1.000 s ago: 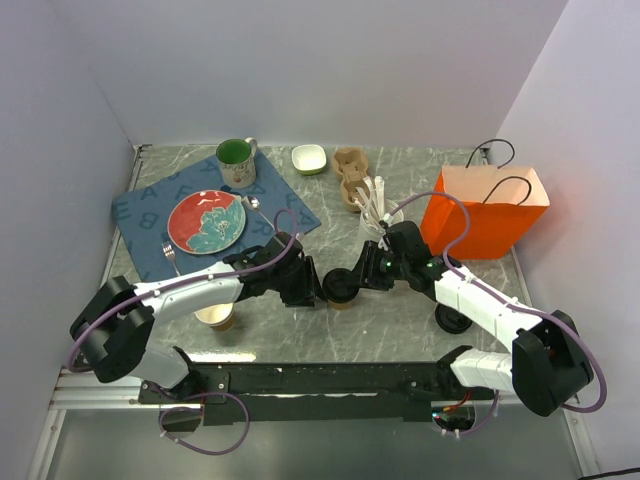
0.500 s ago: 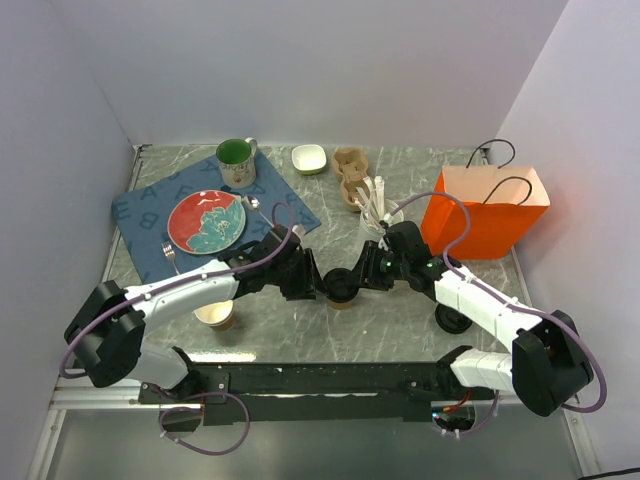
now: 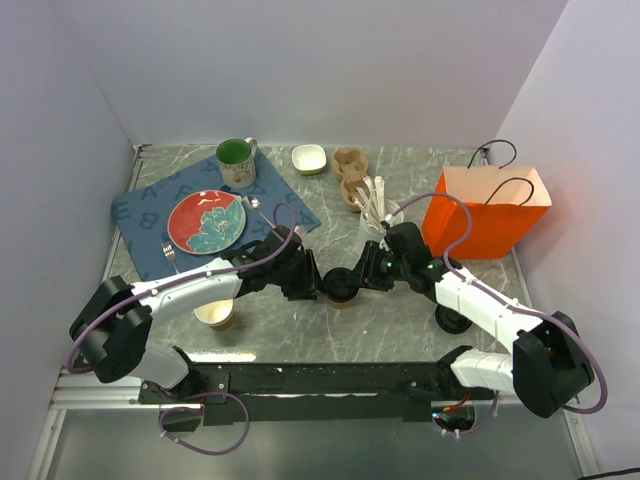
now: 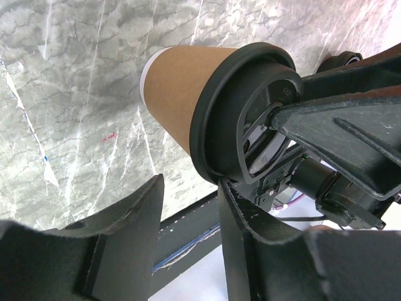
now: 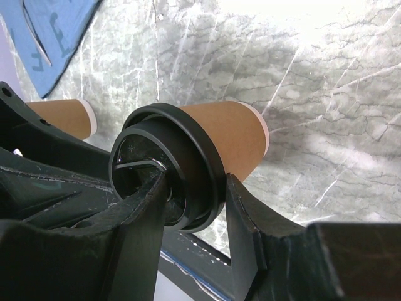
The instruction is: Pack the takeout coffee
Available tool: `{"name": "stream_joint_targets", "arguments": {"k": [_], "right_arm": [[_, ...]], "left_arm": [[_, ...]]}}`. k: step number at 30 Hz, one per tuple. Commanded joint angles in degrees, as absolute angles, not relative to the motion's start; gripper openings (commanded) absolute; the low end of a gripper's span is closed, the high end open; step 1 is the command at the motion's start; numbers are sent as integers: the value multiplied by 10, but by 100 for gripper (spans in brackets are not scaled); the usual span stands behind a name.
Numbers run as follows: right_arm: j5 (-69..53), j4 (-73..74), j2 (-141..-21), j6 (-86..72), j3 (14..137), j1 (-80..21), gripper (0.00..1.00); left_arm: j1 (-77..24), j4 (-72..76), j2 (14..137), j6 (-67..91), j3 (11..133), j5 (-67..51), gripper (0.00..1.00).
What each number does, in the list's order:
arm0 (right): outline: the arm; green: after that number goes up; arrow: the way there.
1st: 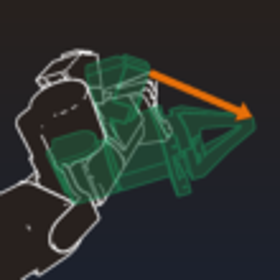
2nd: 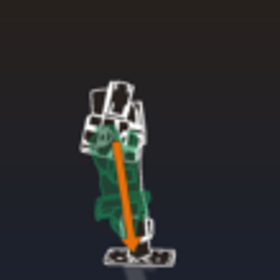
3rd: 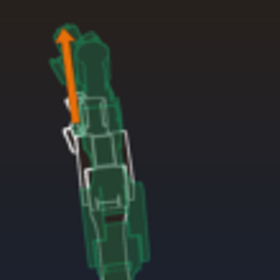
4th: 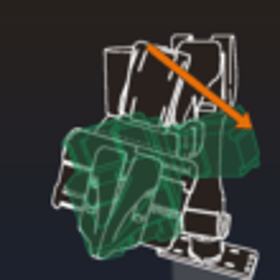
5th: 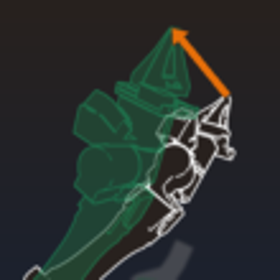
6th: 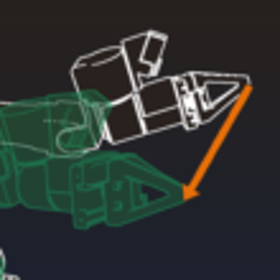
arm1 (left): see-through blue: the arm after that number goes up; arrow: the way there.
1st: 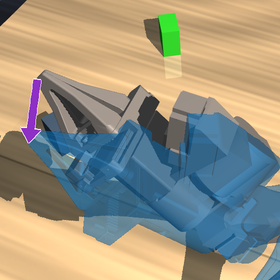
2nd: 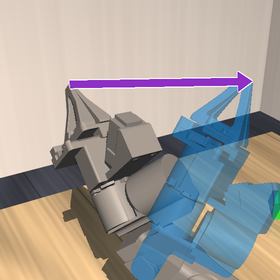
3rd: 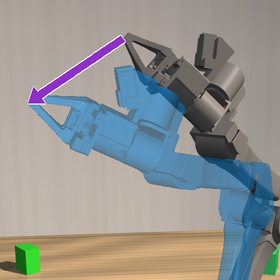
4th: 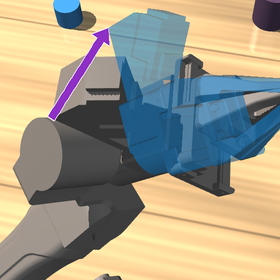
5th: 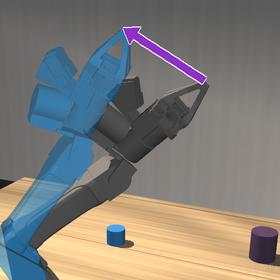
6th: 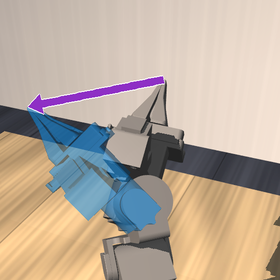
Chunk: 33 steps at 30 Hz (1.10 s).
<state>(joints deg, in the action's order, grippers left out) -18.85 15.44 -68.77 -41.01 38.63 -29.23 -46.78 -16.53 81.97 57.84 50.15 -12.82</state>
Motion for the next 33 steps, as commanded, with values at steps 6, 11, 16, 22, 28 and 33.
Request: {"name": "stream_joint_targets", "arguments": {"k": [6, 11, 16, 22, 28, 33], "right_arm": [[-144, 182, -690, -420, 340, -291, 44], [-142, 185, -693, -419, 340, -291, 44], [-141, 187, -697, -417, 347, -292, 43], [-137, 202, -700, -407, 364, -291, 43], [-134, 220, -700, -387, 395, -291, 43], [-145, 225, -714, -367, 415, -291, 43]], "left_arm": [[-467, -243, 849, 588, 470, -79, 43], [-468, -262, 852, 616, 431, -68, 43], [-468, -282, 873, 613, 433, -56, 44], [-463, -309, 860, 591, 482, -47, 49], [-438, -364, 853, 552, 637, -53, 54], [-413, -353, 853, 538, 671, -87, 53]]}}
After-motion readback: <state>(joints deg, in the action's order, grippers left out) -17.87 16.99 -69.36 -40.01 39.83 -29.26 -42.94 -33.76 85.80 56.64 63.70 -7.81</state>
